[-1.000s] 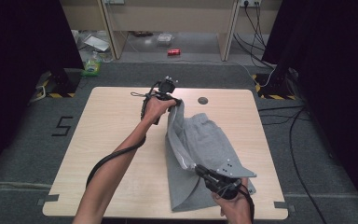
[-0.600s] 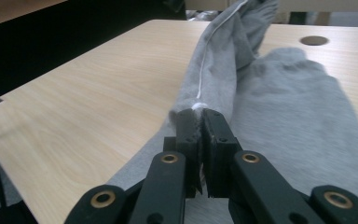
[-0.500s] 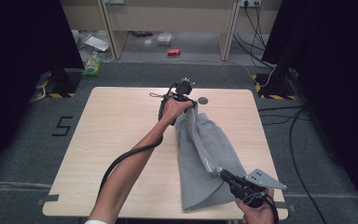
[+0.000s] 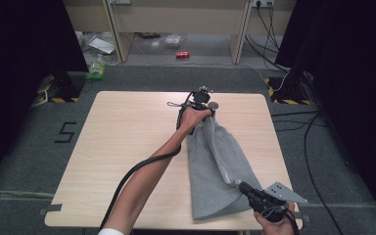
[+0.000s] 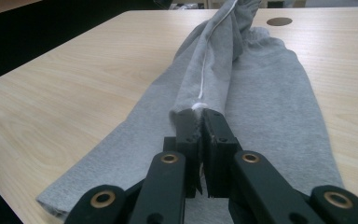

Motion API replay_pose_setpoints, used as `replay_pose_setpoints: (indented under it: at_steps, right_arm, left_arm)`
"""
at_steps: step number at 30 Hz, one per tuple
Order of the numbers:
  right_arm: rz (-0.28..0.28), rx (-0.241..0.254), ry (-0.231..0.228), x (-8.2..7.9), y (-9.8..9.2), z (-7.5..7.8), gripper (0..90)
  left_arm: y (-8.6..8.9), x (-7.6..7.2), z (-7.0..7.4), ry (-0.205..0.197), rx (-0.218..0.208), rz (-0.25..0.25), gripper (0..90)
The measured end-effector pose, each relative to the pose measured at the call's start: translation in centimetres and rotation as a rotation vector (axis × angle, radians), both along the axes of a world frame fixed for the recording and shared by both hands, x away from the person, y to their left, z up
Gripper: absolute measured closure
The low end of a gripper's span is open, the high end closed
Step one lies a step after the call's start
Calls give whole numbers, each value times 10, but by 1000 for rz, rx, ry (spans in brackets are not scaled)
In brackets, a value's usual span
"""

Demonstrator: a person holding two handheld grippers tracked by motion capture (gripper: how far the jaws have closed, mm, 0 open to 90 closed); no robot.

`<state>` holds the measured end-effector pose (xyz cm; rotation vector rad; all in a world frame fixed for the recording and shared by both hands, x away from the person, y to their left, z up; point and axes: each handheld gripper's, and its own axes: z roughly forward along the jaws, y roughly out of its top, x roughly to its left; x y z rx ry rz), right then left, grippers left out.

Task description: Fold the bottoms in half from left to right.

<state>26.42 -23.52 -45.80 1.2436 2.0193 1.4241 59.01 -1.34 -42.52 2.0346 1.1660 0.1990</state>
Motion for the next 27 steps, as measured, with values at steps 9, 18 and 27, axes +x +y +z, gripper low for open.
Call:
replay_pose_setpoints:
  at_steps: [9,18,27]
  right_arm:
    - [-12,-12,14,2,-4,-4,859]
    - [-45,-13,20,3,-13,-5,859]
    - [-124,-23,28,-4,-37,-10,861]
  left_arm:
    - [-2,-2,-2,-17,-48,6,602]
    - [21,-4,-4,-21,-13,3,479]
    - [59,-3,-16,-3,30,47,400]
